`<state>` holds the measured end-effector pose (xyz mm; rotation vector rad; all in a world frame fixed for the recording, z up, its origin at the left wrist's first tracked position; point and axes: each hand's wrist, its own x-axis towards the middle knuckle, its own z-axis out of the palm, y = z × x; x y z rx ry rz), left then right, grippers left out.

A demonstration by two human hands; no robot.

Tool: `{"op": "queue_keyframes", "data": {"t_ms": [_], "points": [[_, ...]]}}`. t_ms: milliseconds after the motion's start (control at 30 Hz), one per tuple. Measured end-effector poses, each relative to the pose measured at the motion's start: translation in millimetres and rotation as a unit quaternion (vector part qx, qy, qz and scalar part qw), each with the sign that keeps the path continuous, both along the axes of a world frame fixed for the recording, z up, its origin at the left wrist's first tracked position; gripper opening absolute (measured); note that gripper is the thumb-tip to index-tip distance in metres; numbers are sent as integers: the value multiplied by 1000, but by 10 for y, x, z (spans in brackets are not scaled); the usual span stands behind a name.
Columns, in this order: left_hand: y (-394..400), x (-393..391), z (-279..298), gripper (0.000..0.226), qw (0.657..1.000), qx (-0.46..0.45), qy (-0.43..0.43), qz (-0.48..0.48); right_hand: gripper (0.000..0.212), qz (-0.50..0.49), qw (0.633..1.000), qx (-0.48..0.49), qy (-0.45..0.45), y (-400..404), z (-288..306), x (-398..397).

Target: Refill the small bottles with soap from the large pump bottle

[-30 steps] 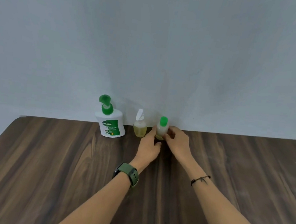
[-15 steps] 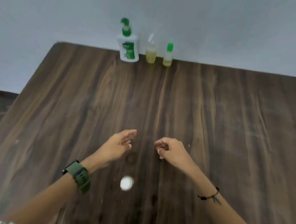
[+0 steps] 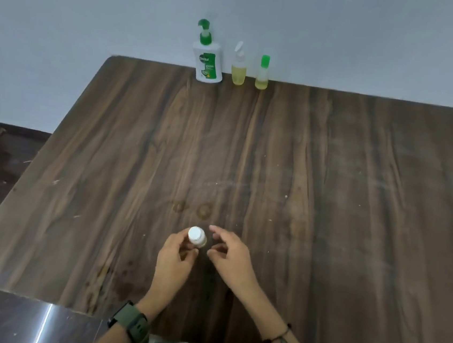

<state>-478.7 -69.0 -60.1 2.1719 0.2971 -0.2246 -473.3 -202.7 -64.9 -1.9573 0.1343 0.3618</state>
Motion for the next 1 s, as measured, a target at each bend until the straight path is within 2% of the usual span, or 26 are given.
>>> {"op": "queue_keyframes", "data": {"t_ms": [100,167,333,400,567,833,933,1000], "points": [[-170,196,38,28,999,-23,1,45,38,-15,999,25,-41,-25,19,213],[-356,537,82,26,998,-54,-18,32,36,-56,996,38,-60,-202,40,507],[-1101,2006,142,29,987,-74,-107,-98,38,-174,977,30,-122,-956,150,1721],[-1421,2597,173,29,981,-87,-130,-113,34,-205,969,30,-135,-1237,202,2281],[-1876,3748,126,24,982,-104,-123,-101,26,-217,967,-14,-134,-1569,209,3483],[-1961,4425,-126,29,980,-97,-116,-129,25,-220,966,-49,-124,-1664,-107,4238],[-1920,4444,-186,38,977,-119,-104,-147,26,-219,967,-46,-124,-1677,-133,4274],[-1871,4373,-190,48,979,-141,-59,-135,31,-241,964,-34,-107,-1666,-114,4231]]}}
